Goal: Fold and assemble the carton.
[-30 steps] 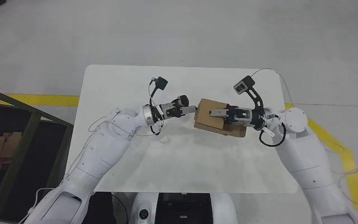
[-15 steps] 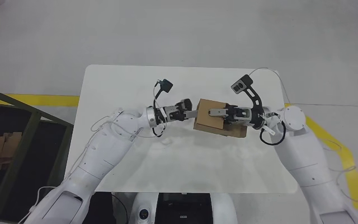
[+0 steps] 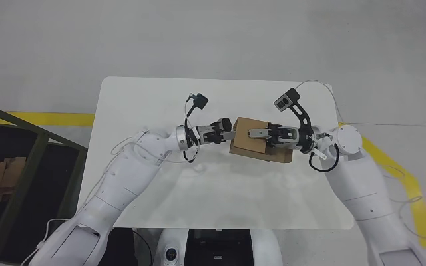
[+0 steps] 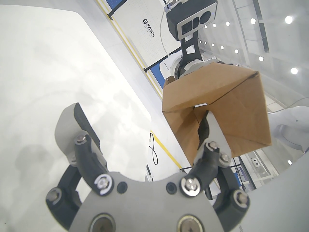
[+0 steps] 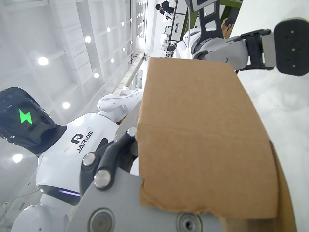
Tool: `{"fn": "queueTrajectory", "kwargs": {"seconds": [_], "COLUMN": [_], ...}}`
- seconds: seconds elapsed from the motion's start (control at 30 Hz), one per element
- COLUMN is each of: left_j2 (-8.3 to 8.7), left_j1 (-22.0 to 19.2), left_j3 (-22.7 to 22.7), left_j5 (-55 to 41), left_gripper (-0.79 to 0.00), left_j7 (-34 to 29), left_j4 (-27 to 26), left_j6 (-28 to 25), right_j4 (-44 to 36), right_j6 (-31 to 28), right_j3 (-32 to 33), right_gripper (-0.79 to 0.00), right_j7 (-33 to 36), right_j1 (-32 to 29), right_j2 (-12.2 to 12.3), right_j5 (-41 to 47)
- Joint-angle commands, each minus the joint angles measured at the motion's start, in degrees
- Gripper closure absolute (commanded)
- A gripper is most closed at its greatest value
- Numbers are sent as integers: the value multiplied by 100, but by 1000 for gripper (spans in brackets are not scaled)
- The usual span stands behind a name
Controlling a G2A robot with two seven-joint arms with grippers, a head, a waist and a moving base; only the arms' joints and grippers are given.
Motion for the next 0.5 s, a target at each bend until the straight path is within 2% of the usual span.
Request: {"fn": "queueTrajectory", "kwargs": {"seconds": [0.0,0.47], "left_j2": [-8,-51], "left_j1": [-24,-118], "left_j3": [22,114], "left_j5": [-5,-9], "left_gripper": [-785,-785], "left_j7": [-11,-24], "left_j4": [11,159], "left_j6": [-10,-44], "right_j4": [12,30], "right_j6": [0,-20], "right_j3": [-4,69], "right_gripper": [0,0], "right_j7": [10,27], "right_j1": [4,-45], "right_j2": [-4,-6], "right_j5": [9,7]}}
